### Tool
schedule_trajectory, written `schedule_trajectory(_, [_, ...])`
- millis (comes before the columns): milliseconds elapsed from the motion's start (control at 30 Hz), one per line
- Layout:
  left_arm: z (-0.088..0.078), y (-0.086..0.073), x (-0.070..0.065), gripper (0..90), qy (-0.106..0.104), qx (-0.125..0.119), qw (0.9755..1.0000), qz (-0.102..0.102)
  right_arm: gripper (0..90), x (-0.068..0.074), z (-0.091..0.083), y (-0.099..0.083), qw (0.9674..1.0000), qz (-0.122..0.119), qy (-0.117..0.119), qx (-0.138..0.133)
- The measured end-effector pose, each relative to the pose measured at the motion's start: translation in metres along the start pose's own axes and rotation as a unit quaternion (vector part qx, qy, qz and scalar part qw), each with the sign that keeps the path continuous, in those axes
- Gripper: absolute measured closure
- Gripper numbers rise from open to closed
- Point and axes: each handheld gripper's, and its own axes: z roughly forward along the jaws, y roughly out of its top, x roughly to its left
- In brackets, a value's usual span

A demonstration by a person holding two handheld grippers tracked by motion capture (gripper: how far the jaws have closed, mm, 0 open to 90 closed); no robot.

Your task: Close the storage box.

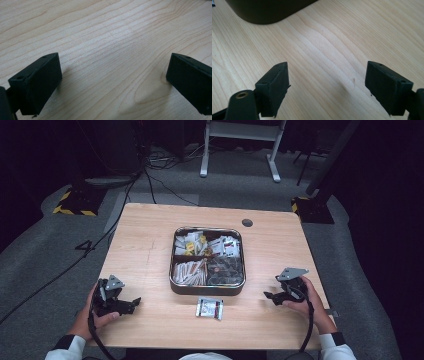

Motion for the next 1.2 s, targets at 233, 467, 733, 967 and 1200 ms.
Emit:
schedule_trajectory(233, [0.001, 0.0, 0.001, 0.4, -0.001, -0.002, 1.0, 0.002, 19.7, -0.001, -0.002, -0.016, 0.9999, 0.014, 0.001, 0.001])
schedule_trajectory(467, [0.001, 0.001, 0.001, 0.4, -0.005, -0.001, 1.0, 0.002, 18.9, -0.001, -0.005, -0.033, 0.9994, 0.033, 0.004, -0.008])
schedule_trajectory(733, [0.002, 0.002, 0.001, 0.4, -0.005, -0.001, 1.0, 0.002, 16.9, -0.004, -0.01, -0.049, 0.9974, 0.066, 0.006, -0.03])
schedule_trajectory(967, [0.002, 0.002, 0.0, 0.4, -0.006, 0.0, 1.0, 0.002, 17.0, -0.003, -0.012, -0.061, 0.9945, 0.085, -0.003, -0.062])
schedule_trajectory(1200, [0.002, 0.002, 0.0, 0.4, -0.004, -0.001, 1.0, 0.0, 16.9, -0.003, -0.012, -0.061, 0.9944, 0.086, -0.004, -0.062])
